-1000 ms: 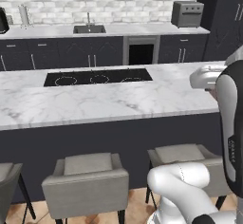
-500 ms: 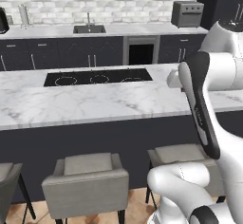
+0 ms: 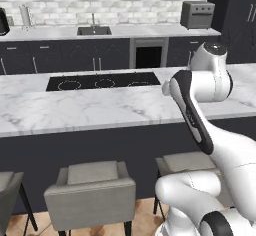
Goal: Open the fridge, remove the orange, carrot, and steak, and place them on any counter.
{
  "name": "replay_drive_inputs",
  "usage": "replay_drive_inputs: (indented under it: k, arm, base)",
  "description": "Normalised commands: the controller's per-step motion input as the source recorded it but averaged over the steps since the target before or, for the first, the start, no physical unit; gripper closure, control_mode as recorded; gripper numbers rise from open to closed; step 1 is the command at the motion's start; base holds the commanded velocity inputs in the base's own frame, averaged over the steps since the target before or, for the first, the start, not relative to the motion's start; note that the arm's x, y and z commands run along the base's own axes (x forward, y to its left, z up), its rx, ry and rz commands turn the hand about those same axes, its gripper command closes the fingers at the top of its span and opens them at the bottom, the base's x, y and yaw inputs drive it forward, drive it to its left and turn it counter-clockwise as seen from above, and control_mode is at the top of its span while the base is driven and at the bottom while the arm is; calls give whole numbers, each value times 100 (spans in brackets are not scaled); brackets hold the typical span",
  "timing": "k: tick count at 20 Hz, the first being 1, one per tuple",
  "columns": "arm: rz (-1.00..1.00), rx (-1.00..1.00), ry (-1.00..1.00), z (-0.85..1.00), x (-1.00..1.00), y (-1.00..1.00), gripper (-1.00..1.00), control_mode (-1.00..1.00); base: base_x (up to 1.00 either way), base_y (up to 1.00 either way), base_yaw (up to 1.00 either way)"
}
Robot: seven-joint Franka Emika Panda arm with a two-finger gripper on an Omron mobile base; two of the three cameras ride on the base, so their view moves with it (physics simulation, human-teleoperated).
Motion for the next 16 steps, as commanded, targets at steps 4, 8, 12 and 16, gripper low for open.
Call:
replay_drive_inputs:
  k: [4, 8, 12, 16]
  arm:
    - [4, 0, -5, -8, 74, -4, 100, -100]
    - [1, 0, 8, -10, 95, -2, 100, -100]
    - [0, 0, 14, -19, 94, 0, 100, -100]
    - [0, 0, 8, -39, 81, 0, 100, -100]
  base:
    - [0, 0, 0]
    - [0, 0, 0]
    - [0, 0, 0]
    - [0, 0, 0]
